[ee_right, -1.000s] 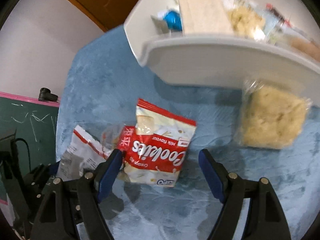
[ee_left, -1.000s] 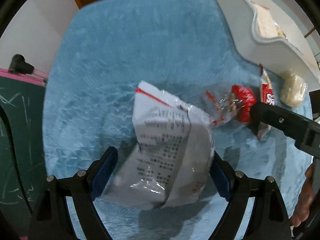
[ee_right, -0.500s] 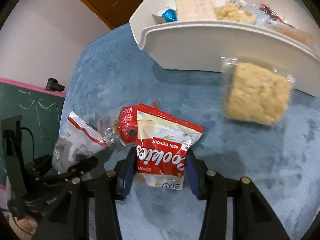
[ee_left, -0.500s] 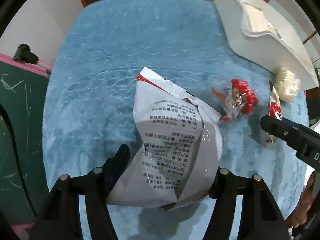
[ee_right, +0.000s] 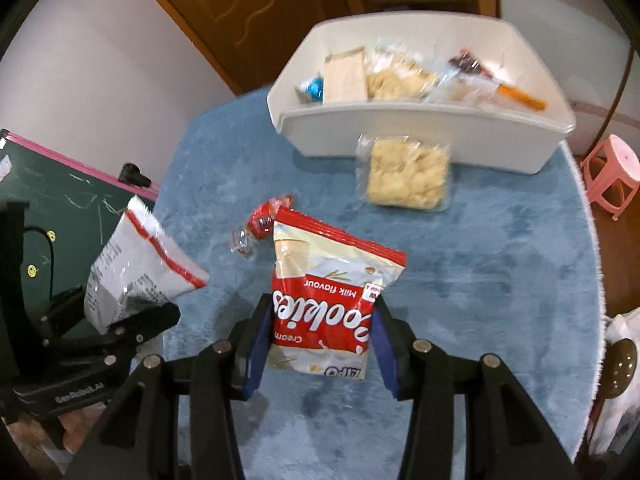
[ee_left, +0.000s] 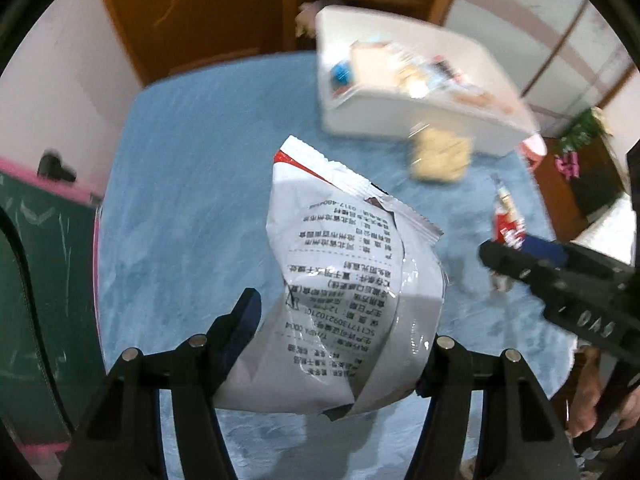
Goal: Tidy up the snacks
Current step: 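Grasp the white wrapper with the left gripper while the right gripper grasps the red Cookies packet, then carry both packets into the white tray and open both grippers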
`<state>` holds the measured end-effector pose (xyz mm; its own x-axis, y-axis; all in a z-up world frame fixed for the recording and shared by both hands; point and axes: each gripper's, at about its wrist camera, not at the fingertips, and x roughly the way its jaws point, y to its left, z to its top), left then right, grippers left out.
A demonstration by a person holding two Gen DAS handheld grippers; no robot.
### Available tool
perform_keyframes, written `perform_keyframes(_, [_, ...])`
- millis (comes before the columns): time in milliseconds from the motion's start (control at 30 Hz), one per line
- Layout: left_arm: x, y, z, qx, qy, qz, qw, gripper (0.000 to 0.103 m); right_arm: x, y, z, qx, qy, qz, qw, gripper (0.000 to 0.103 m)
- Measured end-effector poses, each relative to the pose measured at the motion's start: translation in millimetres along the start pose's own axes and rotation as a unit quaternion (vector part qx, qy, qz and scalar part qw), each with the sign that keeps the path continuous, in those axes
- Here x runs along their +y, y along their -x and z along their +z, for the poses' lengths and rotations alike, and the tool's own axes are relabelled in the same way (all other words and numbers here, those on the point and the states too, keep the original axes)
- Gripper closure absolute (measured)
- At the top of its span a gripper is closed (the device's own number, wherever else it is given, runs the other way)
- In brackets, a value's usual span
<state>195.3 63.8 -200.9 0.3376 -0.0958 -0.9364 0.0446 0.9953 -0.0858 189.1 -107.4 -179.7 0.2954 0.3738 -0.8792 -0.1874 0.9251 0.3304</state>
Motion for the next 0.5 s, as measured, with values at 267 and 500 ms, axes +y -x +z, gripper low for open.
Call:
perform_keyframes(267, [-68, 70, 75, -0.108, -0.065, -0.016, 0.9920, 0.041, -8, 70, 33, -0.103, -0.009, -0.025, 0.994, 0.056])
perform_keyframes(500, [-105, 102, 155, -0.180, -0.082, -0.008, 0.9803, 0.041, -27, 126, 95, -0.194, -0.036, -0.060, 0.978, 0.056])
